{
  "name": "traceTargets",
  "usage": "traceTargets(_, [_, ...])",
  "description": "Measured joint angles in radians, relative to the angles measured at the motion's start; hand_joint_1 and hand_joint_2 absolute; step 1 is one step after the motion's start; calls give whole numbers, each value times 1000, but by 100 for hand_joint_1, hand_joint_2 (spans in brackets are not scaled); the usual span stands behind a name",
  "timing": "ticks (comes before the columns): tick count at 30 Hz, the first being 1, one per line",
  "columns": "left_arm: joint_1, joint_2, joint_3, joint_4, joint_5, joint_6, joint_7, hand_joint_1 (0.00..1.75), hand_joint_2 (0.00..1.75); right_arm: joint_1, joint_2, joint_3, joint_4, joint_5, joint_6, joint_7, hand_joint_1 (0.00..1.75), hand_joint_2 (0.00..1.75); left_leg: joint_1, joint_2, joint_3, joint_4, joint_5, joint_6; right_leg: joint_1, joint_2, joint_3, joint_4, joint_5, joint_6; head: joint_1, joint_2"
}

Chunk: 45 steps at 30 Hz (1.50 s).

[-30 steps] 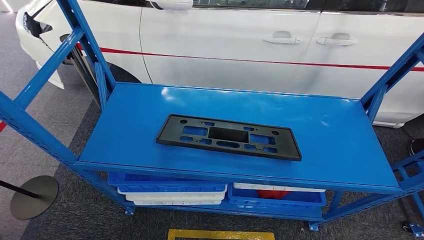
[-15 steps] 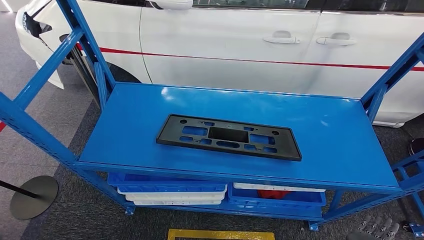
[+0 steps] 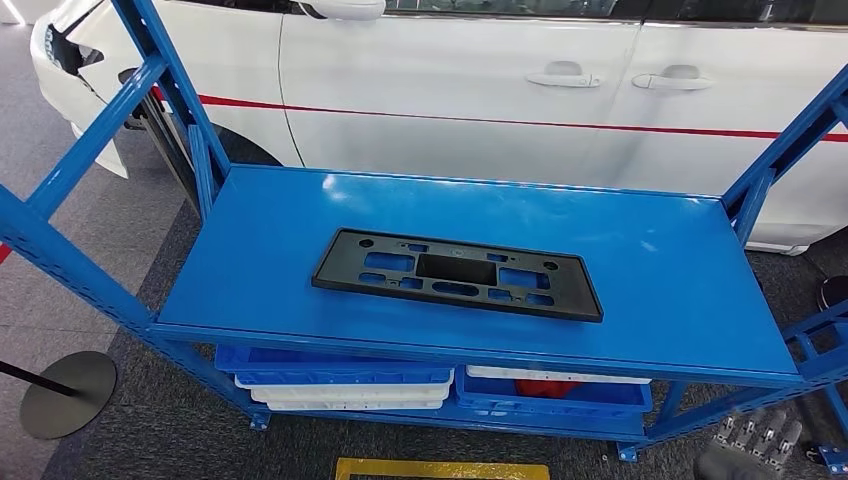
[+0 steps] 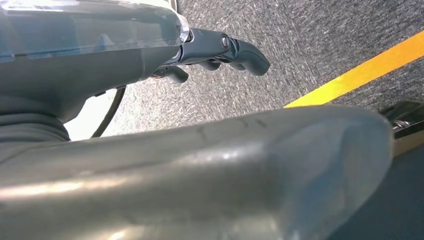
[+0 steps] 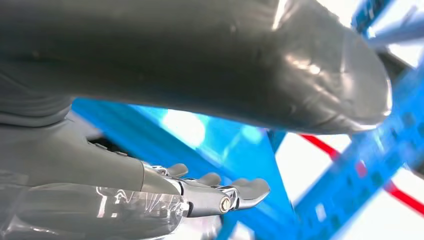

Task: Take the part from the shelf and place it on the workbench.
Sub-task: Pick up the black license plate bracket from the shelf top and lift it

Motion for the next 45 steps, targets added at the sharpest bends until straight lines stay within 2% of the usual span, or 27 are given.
traceTargets(8, [-1, 0, -6, 0, 4, -2, -5, 0, 0, 13, 21, 127, -102, -1, 44, 23, 0, 0, 0, 0, 0, 0, 0, 0, 0, 0, 0, 0, 0, 0, 0, 0])
traceTargets(13, [-2, 0, -14, 0, 9, -7, -5, 0, 0, 15, 18, 238, -160, 25, 7, -15, 0, 0, 0, 1, 0, 0, 0, 0, 0, 0, 0, 0, 0, 0, 0, 0])
traceTargets(18, [-4, 0, -25, 0, 12, -10, 0, 0, 0, 1, -9, 353, -188, 108, -38, -59, 0, 0, 0, 1, 0, 0, 0, 0, 0, 0, 0, 0, 0, 0, 0, 0])
traceTargets(23, [-4, 0, -26, 0, 13, -11, 1, 0, 0, -12, -27, 420, -196, 141, -51, -78, 0, 0, 0, 1, 0, 0, 1, 0, 0, 0, 0, 0, 0, 0, 0, 0])
traceTargets(25, [-4, 0, -27, 0, 12, -11, 1, 0, 0, -13, -34, 438, -201, 188, -66, -104, 0, 87, 0, 1, 0, 0, 1, 0, 0, 0, 0, 0, 0, 0, 0, 0])
traceTargets(27, [-6, 0, -31, 0, 10, -12, 0, 0, 0, -16, -41, 468, -215, 292, -113, -154, 0, 175, 0, 1, 0, 0, 1, 0, 0, 0, 0, 1, 0, 0, 0, 0])
traceTargets(30, [-13, 0, -39, 0, 7, -14, -2, 0, 0, -25, -52, 537, -251, 499, -217, -235, 0, 175, 0, 2, 0, 0, 1, 0, 0, 0, 0, 1, 0, 0, 0, 0])
traceTargets(34, [-20, 0, -48, 0, 7, -15, -5, 0, 0, -35, -65, 614, -282, 686, -316, -297, 0, 175, 0, 1, 0, 0, 1, -1, 0, 0, 0, 1, 0, 0, 0, 0])
traceTargets(37, [-24, -1, -49, 0, 11, -17, -7, 0, 0, -53, -83, 697, -287, 918, -445, -357, 0, 175, 0, 2, 0, 0, 1, -1, 0, 1, -1, 1, 0, 0, 0, 0])
traceTargets(41, [-32, -3, -54, 0, 9, -24, -8, 0, 0, -95, -112, 837, -275, 1153, -617, -377, 0, 175, 0, 2, 0, 0, 2, -1, 0, 1, -1, 2, 0, 0, 0, 0])
traceTargets(45, [-36, -5, -65, 0, 5, -29, -8, 0, 0, -123, -140, 949, -258, 1265, -756, -378, 0, 175, 0, 2, 0, 0, 2, -1, 0, 0, -1, 2, 0, 0, 0, 0])
